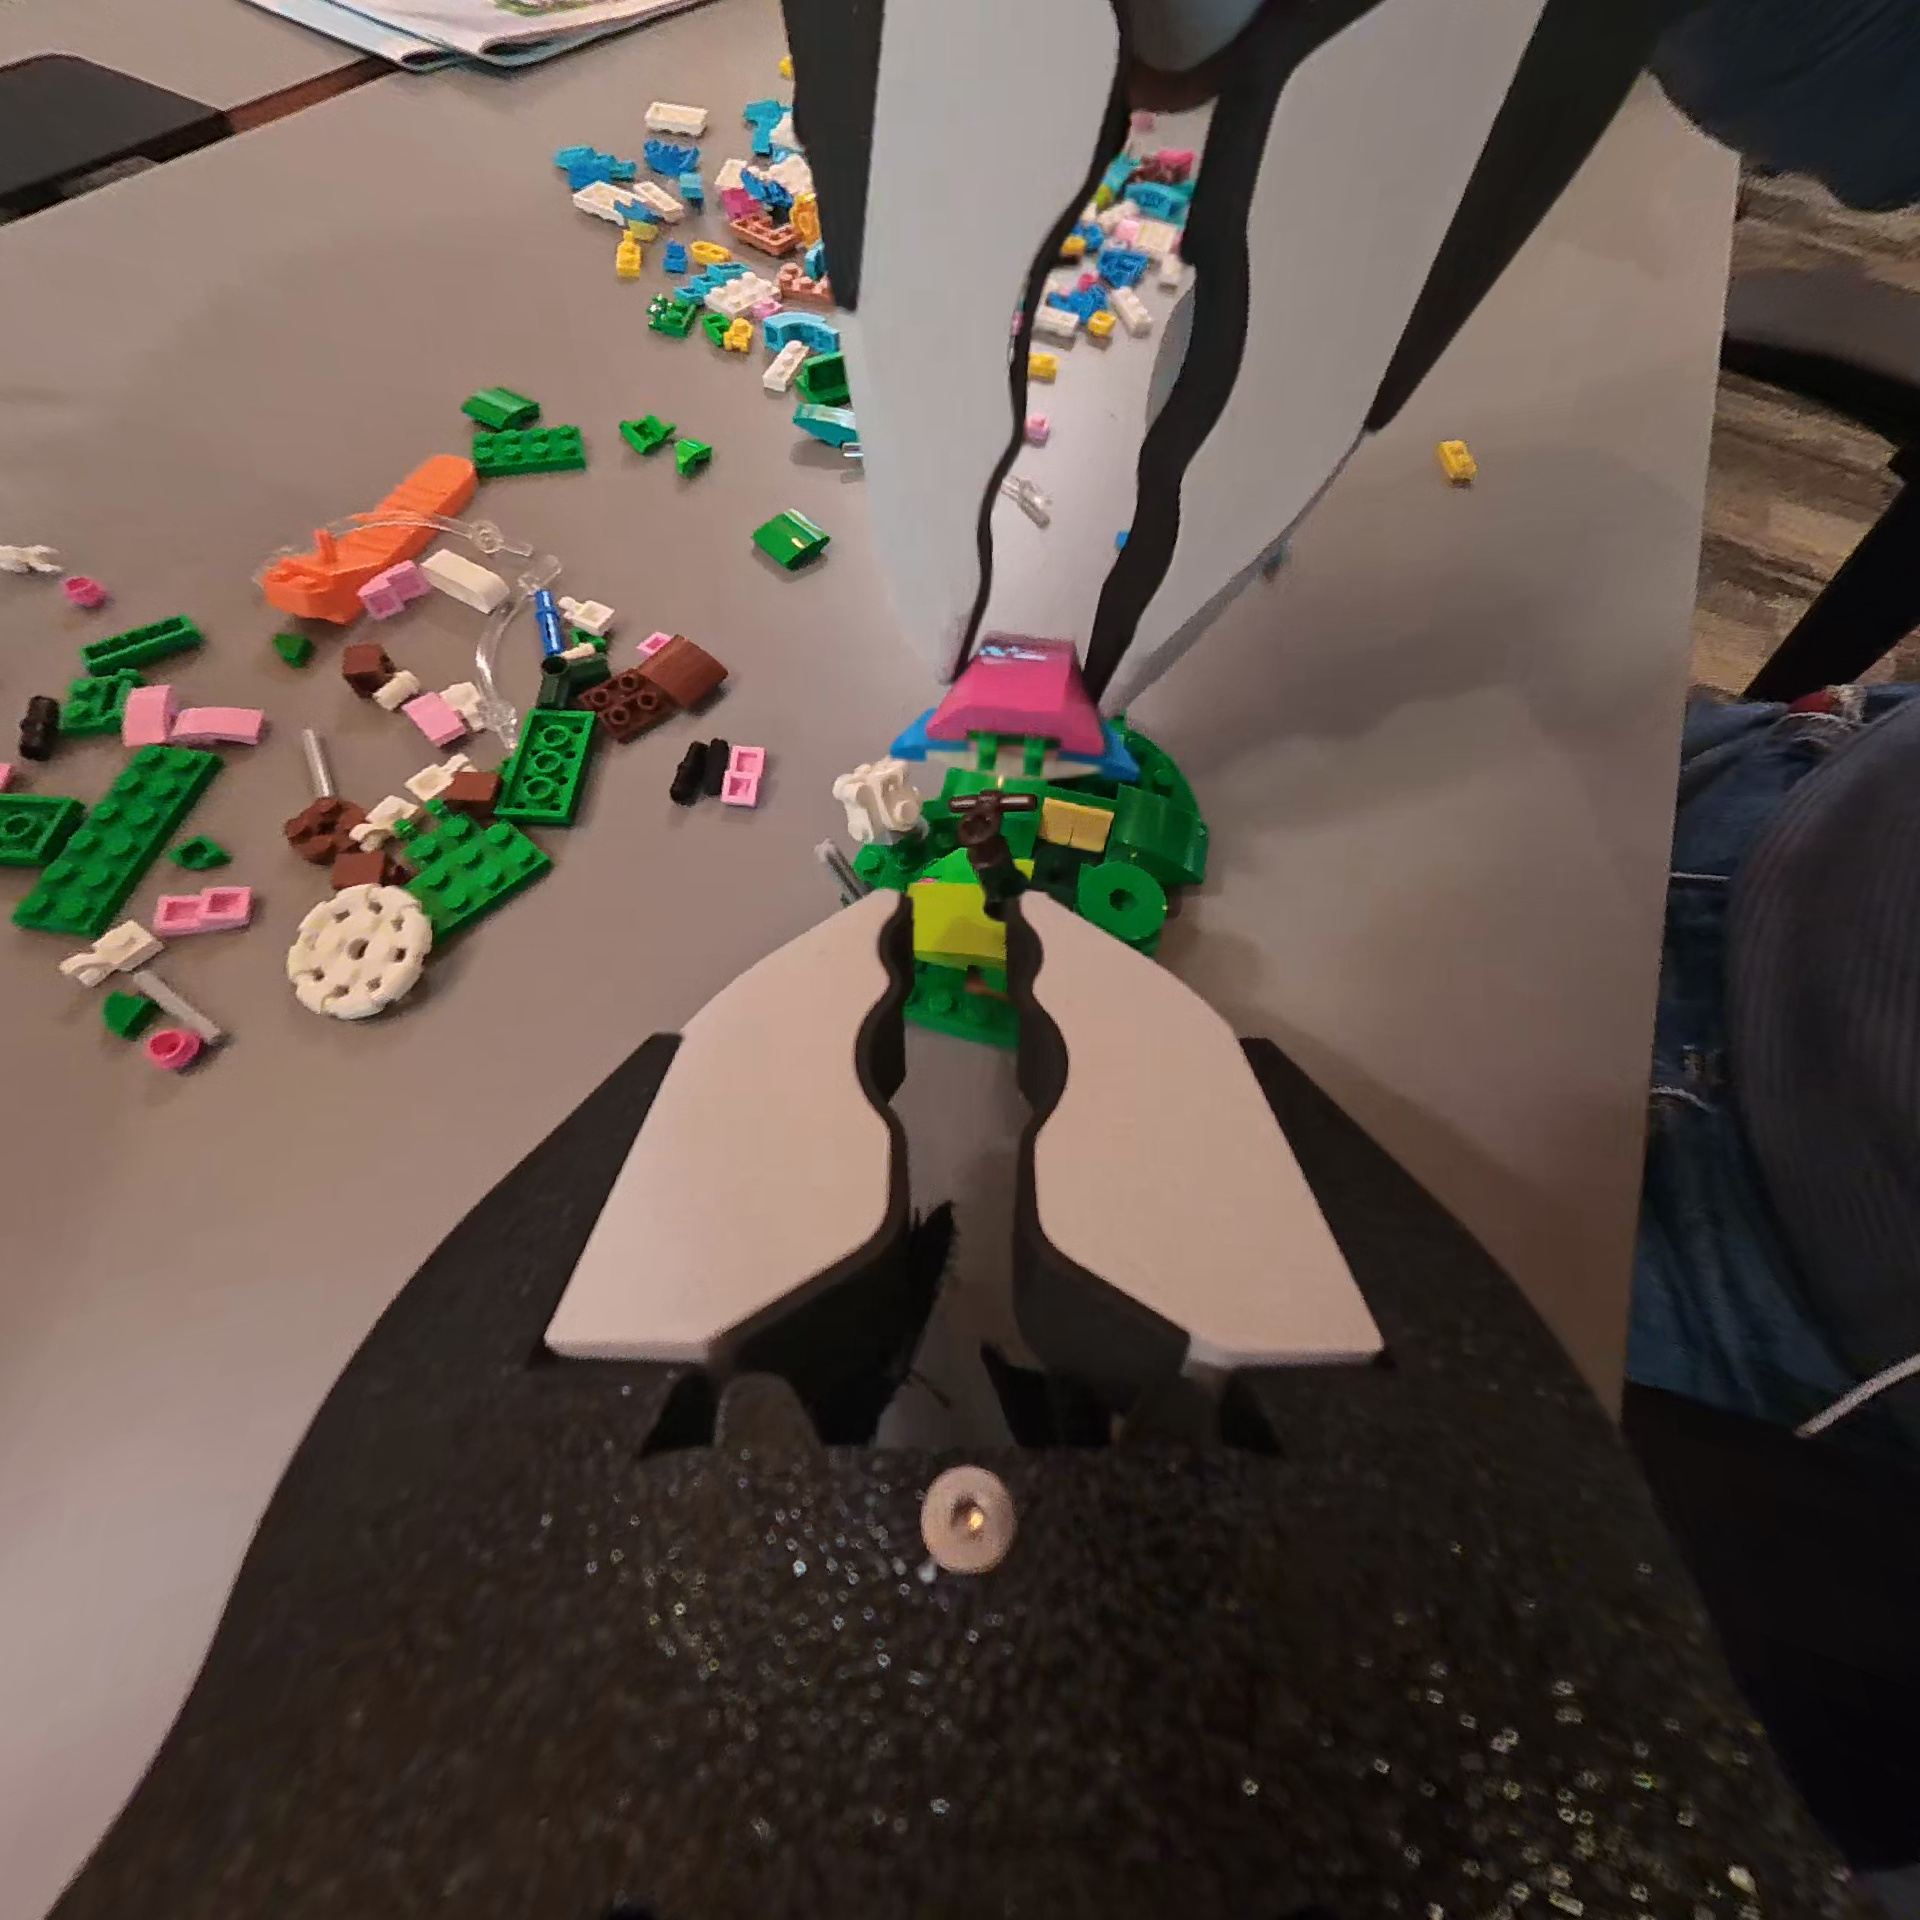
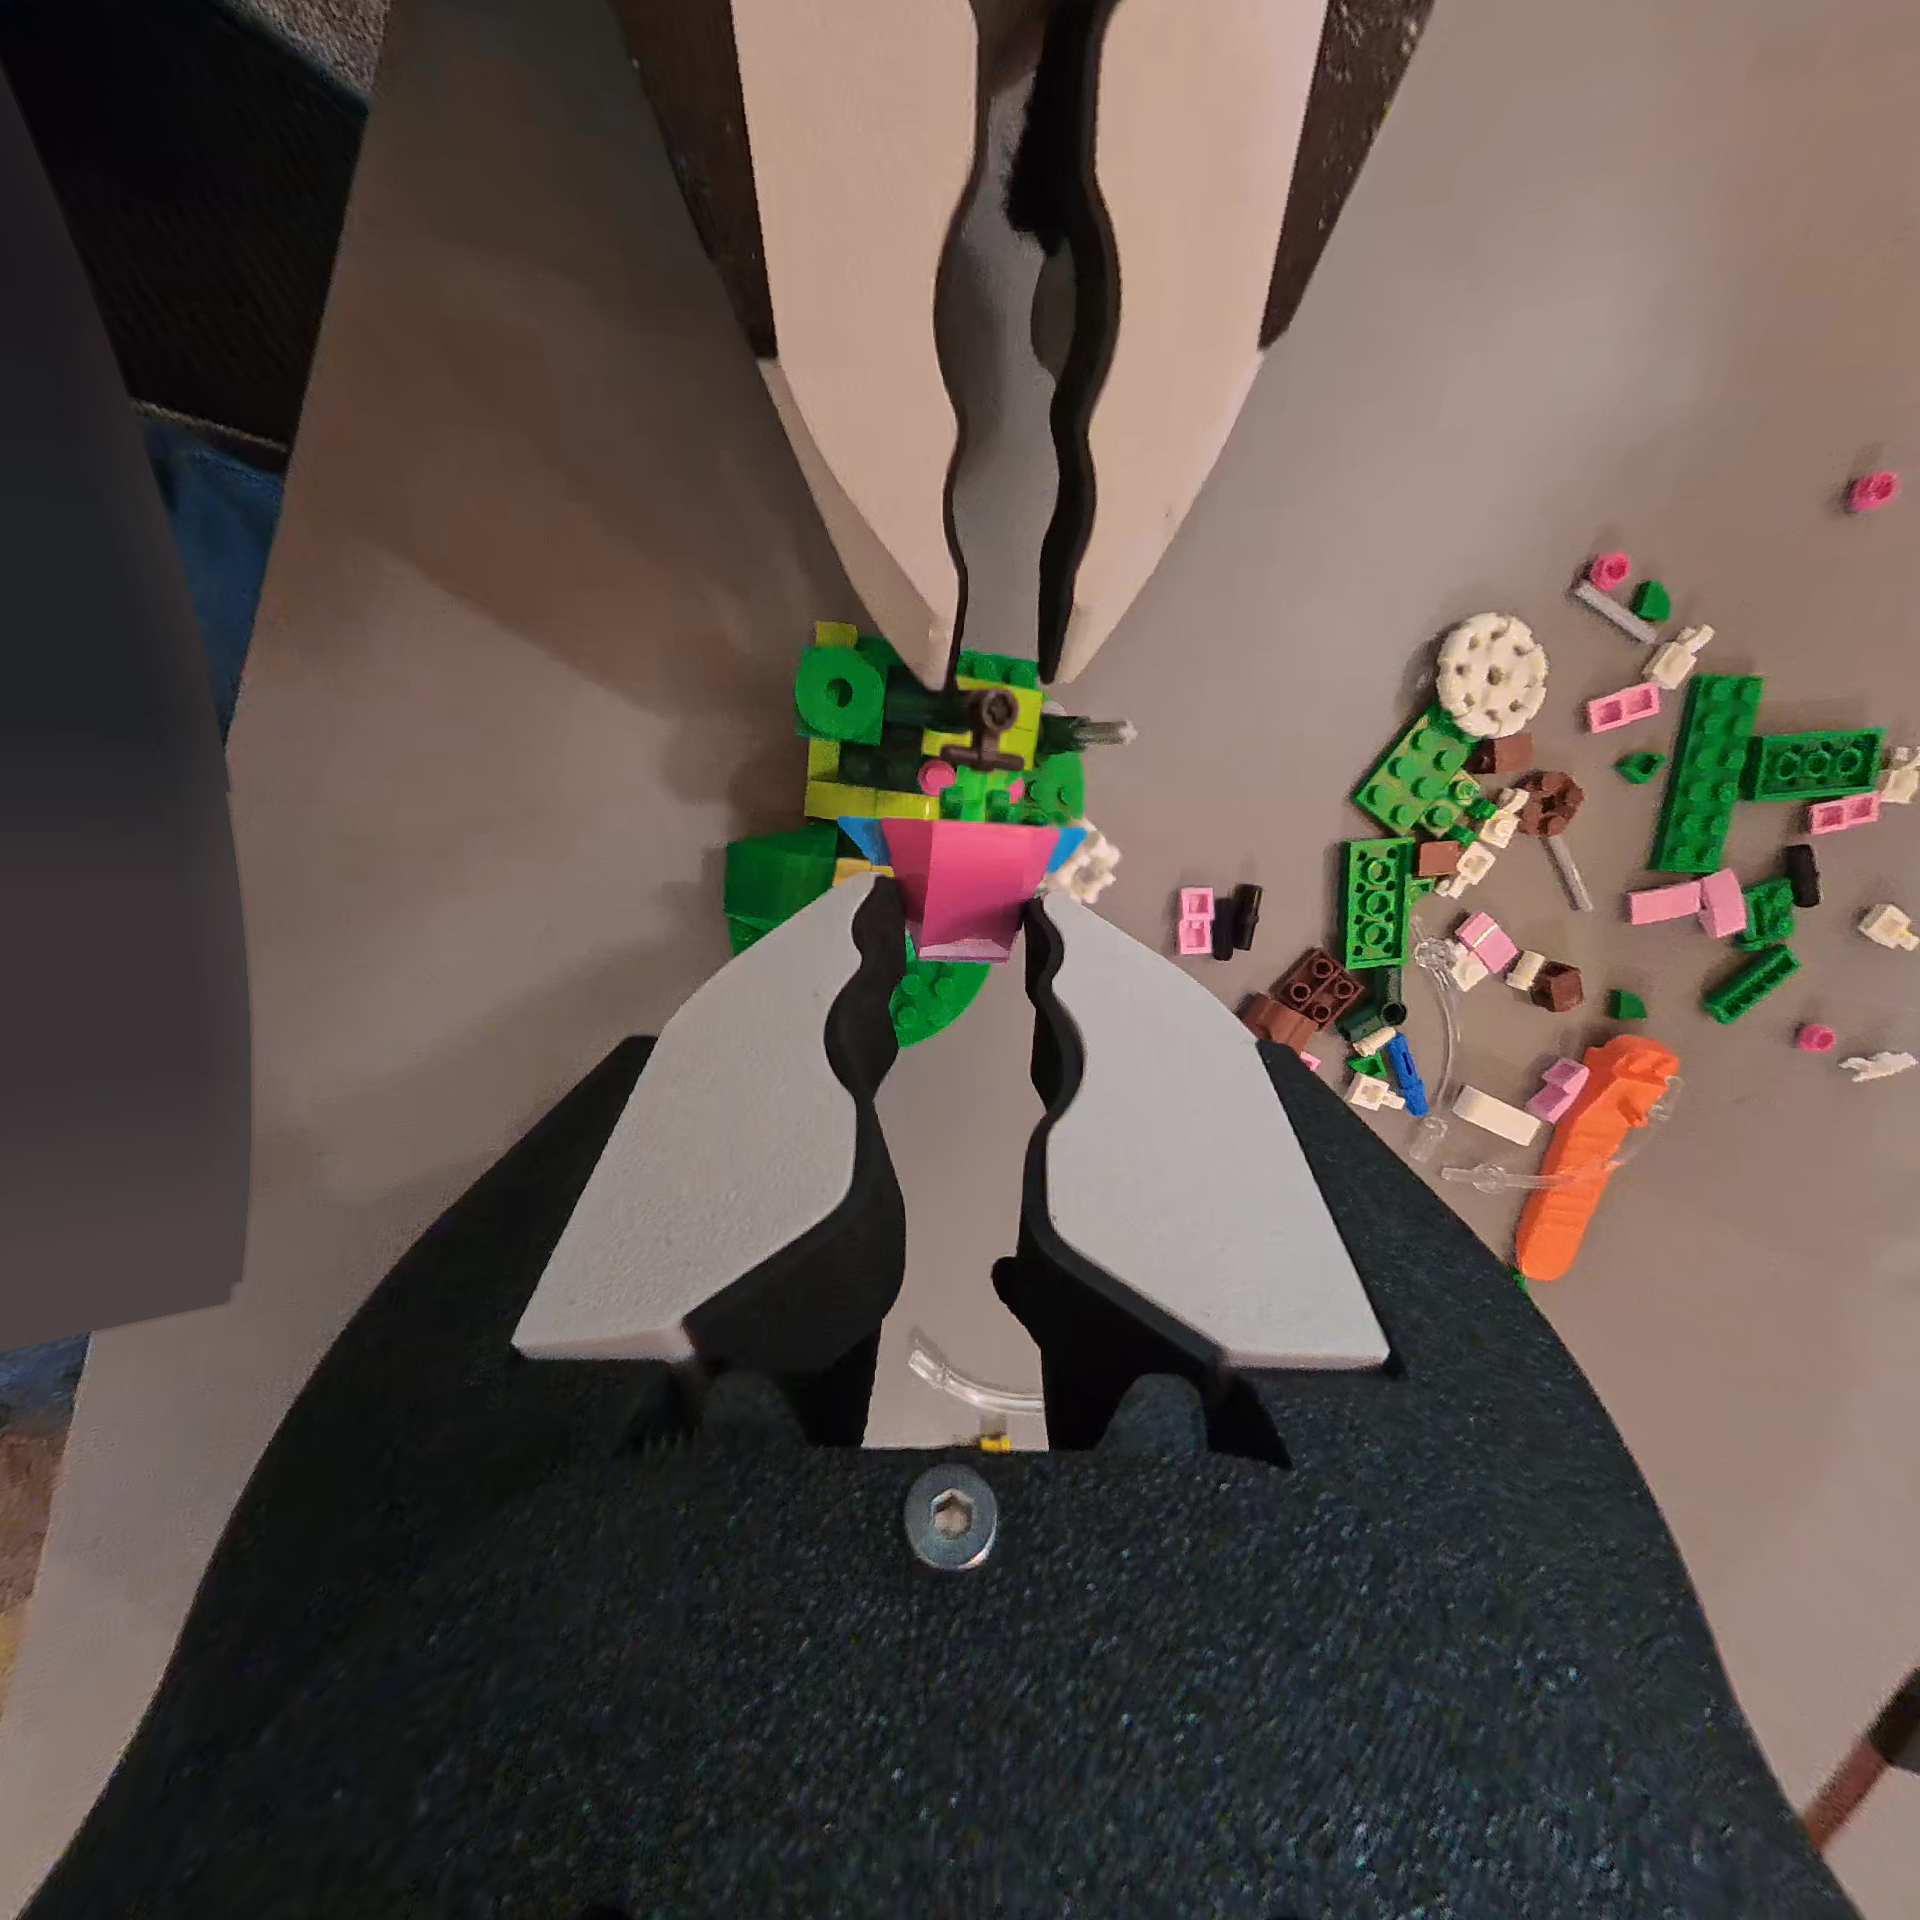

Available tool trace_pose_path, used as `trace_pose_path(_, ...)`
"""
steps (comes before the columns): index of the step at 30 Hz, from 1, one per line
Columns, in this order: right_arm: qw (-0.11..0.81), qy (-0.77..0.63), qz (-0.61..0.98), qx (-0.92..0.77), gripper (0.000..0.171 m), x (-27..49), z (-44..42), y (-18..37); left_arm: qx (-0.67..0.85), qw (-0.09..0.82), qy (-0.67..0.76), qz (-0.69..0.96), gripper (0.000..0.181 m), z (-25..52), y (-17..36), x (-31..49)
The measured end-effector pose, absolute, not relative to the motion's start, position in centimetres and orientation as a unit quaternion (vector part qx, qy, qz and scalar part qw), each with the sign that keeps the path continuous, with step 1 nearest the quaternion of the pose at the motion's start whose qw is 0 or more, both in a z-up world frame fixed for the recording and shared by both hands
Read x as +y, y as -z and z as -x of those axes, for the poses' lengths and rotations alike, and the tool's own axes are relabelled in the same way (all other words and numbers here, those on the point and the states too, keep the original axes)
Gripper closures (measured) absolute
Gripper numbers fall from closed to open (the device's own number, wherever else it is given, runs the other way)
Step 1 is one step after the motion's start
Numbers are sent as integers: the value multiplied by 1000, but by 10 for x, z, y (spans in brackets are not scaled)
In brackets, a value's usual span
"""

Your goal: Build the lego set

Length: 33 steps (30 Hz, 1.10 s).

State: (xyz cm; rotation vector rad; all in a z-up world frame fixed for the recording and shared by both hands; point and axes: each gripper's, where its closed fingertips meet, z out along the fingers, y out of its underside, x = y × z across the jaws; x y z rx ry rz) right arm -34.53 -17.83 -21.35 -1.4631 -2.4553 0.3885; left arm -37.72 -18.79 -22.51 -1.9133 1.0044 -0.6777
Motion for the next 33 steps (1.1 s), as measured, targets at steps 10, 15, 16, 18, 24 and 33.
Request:
trace_pose_path(10,98,-117,498,-854,149,-179,344,219,404,439,305,742,165,368,216,-190)
trace_pose_path(15,91,-122,495,-855,149,-181,346,219,412,427,299,747,171,366,222,-190)
trace_pose_path(16,90,-126,496,-855,149,-181,346,219,412,427,300,747,172,365,222,-190)
trace_pose_path(18,86,-133,498,-852,149,-181,347,218,413,427,299,747,172,365,222,-190)
trace_pose_path(24,84,-146,497,-851,150,-181,347,218,410,426,303,747,173,365,222,-190)
trace_pose_path(33,83,-150,487,-857,150,-180,349,215,410,428,299,748,173,366,222,-190)
